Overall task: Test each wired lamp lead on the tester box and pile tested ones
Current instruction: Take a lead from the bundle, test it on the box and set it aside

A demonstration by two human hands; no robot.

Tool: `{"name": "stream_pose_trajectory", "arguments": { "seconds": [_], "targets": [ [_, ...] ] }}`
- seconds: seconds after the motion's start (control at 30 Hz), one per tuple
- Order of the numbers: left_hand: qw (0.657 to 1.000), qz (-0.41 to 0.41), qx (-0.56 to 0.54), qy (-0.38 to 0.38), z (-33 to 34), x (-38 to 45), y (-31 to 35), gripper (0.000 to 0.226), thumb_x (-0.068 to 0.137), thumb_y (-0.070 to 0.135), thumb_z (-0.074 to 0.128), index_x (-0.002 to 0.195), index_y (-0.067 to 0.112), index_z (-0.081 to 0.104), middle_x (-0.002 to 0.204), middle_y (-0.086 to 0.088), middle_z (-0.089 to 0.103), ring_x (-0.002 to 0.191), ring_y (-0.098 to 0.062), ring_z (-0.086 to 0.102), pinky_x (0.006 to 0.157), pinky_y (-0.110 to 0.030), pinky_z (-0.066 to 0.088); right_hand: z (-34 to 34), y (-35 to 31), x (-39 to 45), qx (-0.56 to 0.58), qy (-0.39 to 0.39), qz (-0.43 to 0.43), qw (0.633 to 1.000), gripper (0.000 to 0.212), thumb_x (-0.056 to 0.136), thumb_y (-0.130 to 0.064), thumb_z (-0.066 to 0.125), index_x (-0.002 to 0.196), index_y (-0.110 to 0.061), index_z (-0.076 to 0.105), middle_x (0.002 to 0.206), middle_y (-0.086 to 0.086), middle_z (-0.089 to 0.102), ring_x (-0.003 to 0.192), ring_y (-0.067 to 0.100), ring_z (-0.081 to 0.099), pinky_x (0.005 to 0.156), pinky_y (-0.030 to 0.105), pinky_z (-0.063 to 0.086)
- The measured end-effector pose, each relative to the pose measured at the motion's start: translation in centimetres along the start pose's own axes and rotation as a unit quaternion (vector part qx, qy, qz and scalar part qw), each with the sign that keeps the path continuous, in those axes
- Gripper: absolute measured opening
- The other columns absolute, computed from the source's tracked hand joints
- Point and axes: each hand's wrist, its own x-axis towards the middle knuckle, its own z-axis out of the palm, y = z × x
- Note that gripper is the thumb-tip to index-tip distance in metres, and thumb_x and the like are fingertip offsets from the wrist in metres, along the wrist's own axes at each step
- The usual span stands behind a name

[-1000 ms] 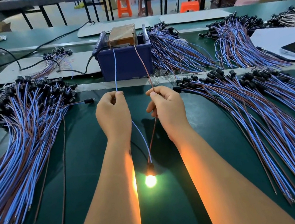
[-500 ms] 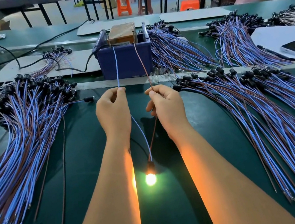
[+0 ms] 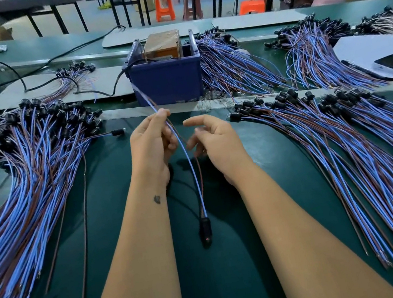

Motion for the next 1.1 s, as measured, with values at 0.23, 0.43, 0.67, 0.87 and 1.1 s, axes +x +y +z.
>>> {"name": "stream_pose_trajectory", "arguments": {
  "seconds": [0.23,0.43,0.67,0.87,1.1],
  "targets": [
    [0.999,0.000,-0.030,0.038,-0.1,0.3,-0.3,0.023,0.098,0.012,0.058,0.076,0.016,0.054,0.056,0.007,0.055,0.048,-0.007,0.054,0.049,-0.019,0.046,-0.3,-0.6,-0.3,0.062,-0.069,-0.035,0.995,0.032,0.090,-0.010,0.068,0.118,-0.024,0.063,0.074,0.000,0.063,0.060,0.004,0.054,0.064,0.018,0.049],
    [0.968,0.111,0.223,-0.023,0.3,-0.3,-1.1,0.018,0.079,0.005,0.077,0.069,0.018,0.068,0.063,0.006,0.066,0.060,-0.007,0.056,0.061,-0.019,0.045,-1.1,-0.3,0.5,0.146,0.108,0.032,0.983,0.027,0.107,-0.021,0.035,0.096,-0.015,0.060,0.064,0.002,0.058,0.051,0.014,0.049,0.053,0.023,0.041],
    [0.875,0.115,0.392,-0.259,1.9,-2.0,-2.3,0.016,0.070,-0.006,0.072,0.072,0.010,0.075,0.066,0.000,0.070,0.063,-0.009,0.060,0.067,-0.026,0.049,-2.8,0.4,1.0,-0.079,0.229,0.028,0.970,0.025,0.104,-0.019,0.034,0.094,-0.018,0.057,0.098,0.003,0.051,0.082,0.011,0.047,0.082,0.029,0.037],
    [0.854,0.125,0.378,-0.335,2.7,-3.2,-2.5,0.021,0.073,-0.008,0.071,0.077,0.013,0.075,0.073,-0.002,0.073,0.069,-0.006,0.062,0.071,-0.027,0.052,-4.0,0.4,0.8,-0.134,0.275,0.053,0.951,0.008,0.100,-0.018,0.039,0.097,-0.019,0.046,0.075,-0.011,0.048,0.069,0.015,0.046,0.063,0.030,0.025],
    [0.846,0.141,0.401,-0.321,3.2,-3.8,-2.7,0.048,0.072,-0.013,0.053,0.073,0.030,0.076,0.074,0.014,0.074,0.078,0.001,0.068,0.082,-0.022,0.052,-6.7,0.2,0.5,-0.396,0.233,0.050,0.887,0.030,0.103,-0.024,0.031,0.113,-0.015,0.058,0.111,0.009,0.061,0.087,0.030,0.052,0.068,0.034,0.032]
  ]
}}
